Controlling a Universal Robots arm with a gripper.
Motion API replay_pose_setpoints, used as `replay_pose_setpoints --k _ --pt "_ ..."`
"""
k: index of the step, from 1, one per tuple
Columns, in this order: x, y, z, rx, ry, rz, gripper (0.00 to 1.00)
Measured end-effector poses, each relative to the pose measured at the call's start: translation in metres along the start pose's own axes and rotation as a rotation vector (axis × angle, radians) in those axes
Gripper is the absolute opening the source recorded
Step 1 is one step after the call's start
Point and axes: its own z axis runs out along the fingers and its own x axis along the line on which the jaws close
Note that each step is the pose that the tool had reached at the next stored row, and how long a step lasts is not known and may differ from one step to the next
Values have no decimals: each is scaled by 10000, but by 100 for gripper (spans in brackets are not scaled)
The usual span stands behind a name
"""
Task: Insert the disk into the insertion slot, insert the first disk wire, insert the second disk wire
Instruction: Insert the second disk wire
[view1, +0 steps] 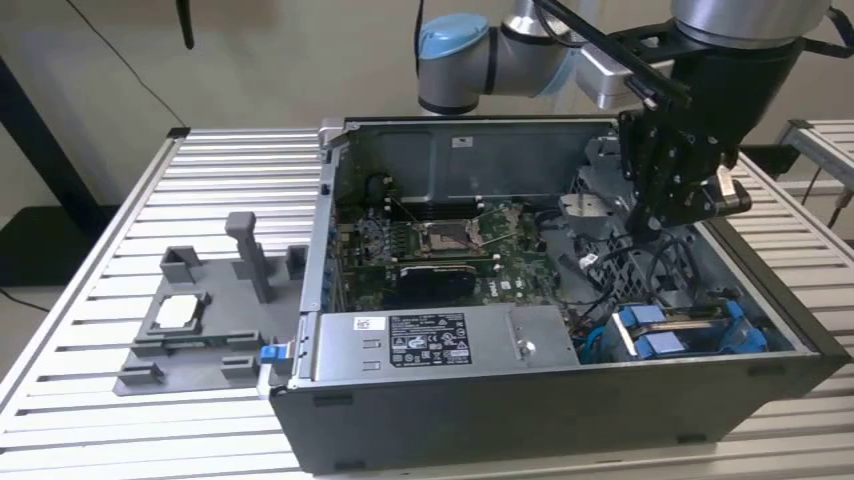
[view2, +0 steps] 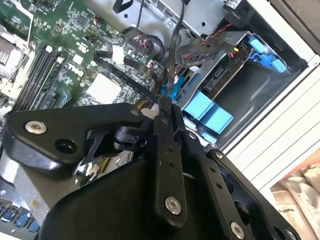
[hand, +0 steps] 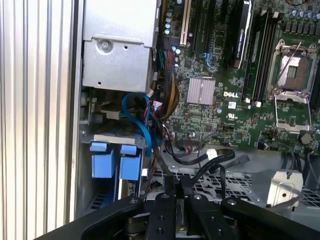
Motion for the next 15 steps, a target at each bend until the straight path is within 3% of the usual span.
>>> replay_pose_setpoints --k 3,5,10,15 --pt "14 -71 8 -49 -6 5 16" --pt "48 -122 13 -132 -14 8 16" --pt "184 -201 33 -286 -28 16 16" --pt "322 -278 90 -360 -37 20 16"
